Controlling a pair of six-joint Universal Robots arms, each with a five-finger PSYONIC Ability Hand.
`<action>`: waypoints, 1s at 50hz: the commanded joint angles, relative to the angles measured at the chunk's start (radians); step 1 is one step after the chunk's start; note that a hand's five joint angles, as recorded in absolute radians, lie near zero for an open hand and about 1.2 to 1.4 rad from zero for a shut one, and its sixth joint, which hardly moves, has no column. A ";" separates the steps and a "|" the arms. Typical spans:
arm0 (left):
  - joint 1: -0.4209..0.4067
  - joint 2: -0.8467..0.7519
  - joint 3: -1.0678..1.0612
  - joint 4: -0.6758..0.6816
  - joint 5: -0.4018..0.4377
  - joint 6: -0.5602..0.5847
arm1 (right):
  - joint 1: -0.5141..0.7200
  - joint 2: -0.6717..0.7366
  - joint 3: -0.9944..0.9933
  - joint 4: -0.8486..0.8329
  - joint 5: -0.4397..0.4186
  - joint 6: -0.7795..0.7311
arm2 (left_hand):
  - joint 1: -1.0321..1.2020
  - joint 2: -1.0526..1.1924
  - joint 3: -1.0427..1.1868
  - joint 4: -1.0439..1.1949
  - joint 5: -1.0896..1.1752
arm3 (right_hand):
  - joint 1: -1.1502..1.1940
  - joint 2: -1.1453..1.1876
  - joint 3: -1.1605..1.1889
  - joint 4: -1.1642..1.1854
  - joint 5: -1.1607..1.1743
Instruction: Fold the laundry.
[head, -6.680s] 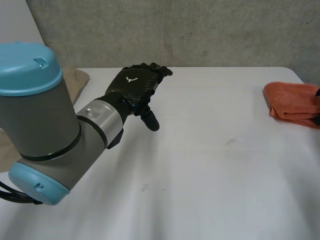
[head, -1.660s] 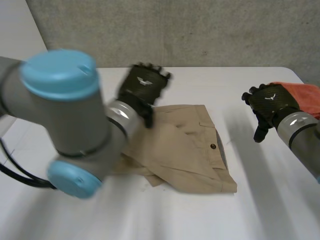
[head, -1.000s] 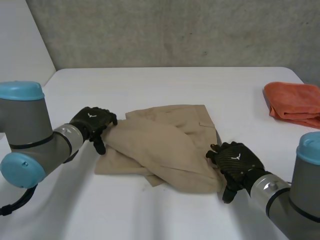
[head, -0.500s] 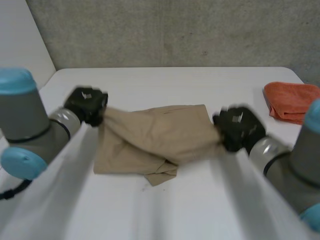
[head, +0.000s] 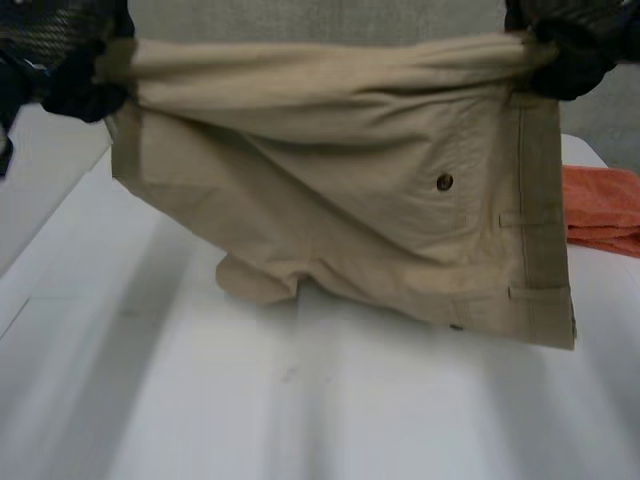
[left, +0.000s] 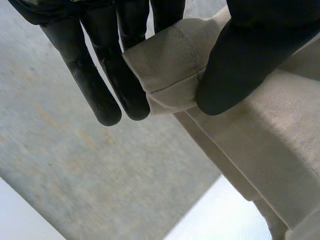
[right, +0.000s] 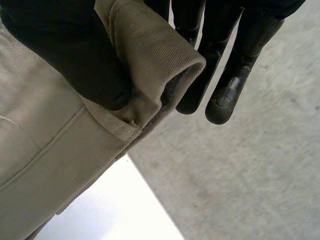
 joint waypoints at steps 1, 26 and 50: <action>-0.005 -0.237 0.069 0.006 -0.008 0.010 | 0.006 0.182 -0.027 0.002 0.012 -0.001 | 0.268 0.201 0.209 0.199 0.278 | 0.446 0.230 0.218 0.209 0.242; -0.065 -0.529 0.488 0.487 -0.148 -0.010 | 0.011 0.422 -0.260 -0.807 0.103 0.250 | 0.268 0.201 0.209 0.199 0.278 | 0.446 0.230 0.218 0.209 0.242; -0.071 -0.532 -0.322 0.398 -0.157 0.045 | 0.005 0.574 0.230 -0.301 0.066 -0.013 | 0.268 0.201 0.209 0.199 0.278 | 0.446 0.230 0.218 0.209 0.242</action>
